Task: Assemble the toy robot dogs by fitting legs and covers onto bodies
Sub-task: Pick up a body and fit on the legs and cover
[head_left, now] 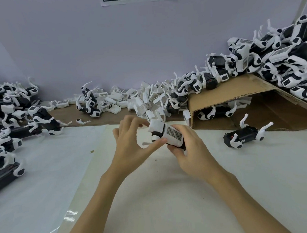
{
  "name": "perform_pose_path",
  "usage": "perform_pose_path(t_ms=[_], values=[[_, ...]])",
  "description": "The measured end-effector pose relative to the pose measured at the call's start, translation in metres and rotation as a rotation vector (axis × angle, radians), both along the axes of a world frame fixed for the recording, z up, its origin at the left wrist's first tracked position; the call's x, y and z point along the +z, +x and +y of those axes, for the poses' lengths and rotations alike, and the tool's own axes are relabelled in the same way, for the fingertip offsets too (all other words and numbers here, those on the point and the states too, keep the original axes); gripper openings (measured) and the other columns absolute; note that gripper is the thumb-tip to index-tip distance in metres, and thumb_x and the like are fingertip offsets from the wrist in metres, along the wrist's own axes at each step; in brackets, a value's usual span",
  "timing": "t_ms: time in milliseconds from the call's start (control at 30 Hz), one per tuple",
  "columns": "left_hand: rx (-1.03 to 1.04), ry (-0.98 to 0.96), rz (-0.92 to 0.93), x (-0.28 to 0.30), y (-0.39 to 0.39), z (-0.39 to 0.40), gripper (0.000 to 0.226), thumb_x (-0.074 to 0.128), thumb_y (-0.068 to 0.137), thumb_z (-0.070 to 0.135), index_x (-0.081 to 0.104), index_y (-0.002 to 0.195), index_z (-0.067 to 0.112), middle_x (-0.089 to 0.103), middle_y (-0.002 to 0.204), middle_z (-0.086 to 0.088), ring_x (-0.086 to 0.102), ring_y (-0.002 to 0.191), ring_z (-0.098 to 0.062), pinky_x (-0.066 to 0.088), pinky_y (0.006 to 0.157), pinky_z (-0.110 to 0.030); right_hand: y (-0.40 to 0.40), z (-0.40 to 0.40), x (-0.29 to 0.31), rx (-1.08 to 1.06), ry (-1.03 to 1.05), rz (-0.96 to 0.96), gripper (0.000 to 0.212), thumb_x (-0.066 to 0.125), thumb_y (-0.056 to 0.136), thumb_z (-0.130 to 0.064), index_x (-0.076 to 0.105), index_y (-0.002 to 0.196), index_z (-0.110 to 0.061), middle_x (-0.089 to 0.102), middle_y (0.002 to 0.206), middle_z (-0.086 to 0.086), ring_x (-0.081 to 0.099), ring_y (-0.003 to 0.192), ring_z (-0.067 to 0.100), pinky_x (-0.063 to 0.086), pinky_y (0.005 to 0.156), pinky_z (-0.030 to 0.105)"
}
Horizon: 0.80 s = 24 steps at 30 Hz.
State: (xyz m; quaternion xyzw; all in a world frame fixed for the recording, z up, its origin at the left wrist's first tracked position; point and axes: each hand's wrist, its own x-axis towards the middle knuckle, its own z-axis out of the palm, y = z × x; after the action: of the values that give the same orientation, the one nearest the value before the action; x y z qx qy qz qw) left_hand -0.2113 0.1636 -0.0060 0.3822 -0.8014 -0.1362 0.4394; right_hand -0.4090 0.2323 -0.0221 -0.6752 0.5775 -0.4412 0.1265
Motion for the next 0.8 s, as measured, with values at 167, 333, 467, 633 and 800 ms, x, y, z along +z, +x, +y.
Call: perform_pose_path(t_ms=[167, 333, 467, 633, 800], values=[[-0.279, 0.363, 0.024, 0.006, 0.013, -0.006, 0.067, 0.073, 0.081, 0.068, 0.058, 0.140, 0.041, 0.063, 0.138, 0.021, 0.055, 0.132, -0.009, 0.040, 0.114, -0.039, -0.003, 0.003, 0.004, 0.134, 0.079, -0.079, 0.042, 0.065, 0.099, -0.025, 0.053, 0.137, -0.033, 0.063, 0.120, -0.013, 0.060, 0.113, 0.011, 0.054, 0.091, 0.031], [-0.274, 0.401, 0.296, 0.001, -0.003, 0.002, 0.053, 0.085, 0.076, 0.055, 0.065, 0.116, 0.026, 0.074, 0.107, 0.007, 0.068, 0.100, -0.011, 0.049, 0.091, -0.017, 0.007, 0.002, 0.000, -0.079, -0.103, 0.164, 0.059, 0.079, 0.092, -0.034, 0.056, 0.144, -0.019, 0.060, 0.132, -0.006, 0.057, 0.124, 0.017, 0.050, 0.101, 0.035], [-0.170, 0.357, 0.392, -0.012, -0.028, 0.017, 0.051, 0.084, 0.073, 0.054, 0.059, 0.105, 0.023, 0.068, 0.092, 0.012, 0.064, 0.086, -0.008, 0.046, 0.080, -0.012, 0.015, 0.000, -0.002, -0.217, -0.186, 0.263, 0.042, 0.078, 0.093, -0.021, 0.065, 0.133, -0.015, 0.068, 0.118, -0.002, 0.064, 0.110, 0.024, 0.050, 0.094, 0.042], [-0.109, 0.396, 0.408, -0.010, -0.033, 0.020, 0.045, 0.078, 0.076, 0.069, 0.057, 0.096, 0.035, 0.069, 0.089, 0.009, 0.064, 0.084, -0.007, 0.049, 0.075, -0.017, 0.006, -0.002, 0.001, -0.185, -0.145, 0.120, 0.050, 0.077, 0.089, -0.002, 0.066, 0.134, -0.022, 0.071, 0.120, -0.007, 0.065, 0.110, 0.021, 0.053, 0.095, 0.044], [-0.243, 0.564, 0.505, -0.001, -0.020, 0.012, 0.046, 0.072, 0.082, 0.069, 0.061, 0.083, 0.024, 0.069, 0.089, -0.021, 0.062, 0.079, -0.019, 0.046, 0.079, -0.037, -0.004, -0.006, -0.004, -0.102, -0.108, 0.075, 0.059, 0.077, 0.089, 0.000, 0.062, 0.138, -0.029, 0.069, 0.122, -0.010, 0.063, 0.112, 0.017, 0.052, 0.098, 0.044]])
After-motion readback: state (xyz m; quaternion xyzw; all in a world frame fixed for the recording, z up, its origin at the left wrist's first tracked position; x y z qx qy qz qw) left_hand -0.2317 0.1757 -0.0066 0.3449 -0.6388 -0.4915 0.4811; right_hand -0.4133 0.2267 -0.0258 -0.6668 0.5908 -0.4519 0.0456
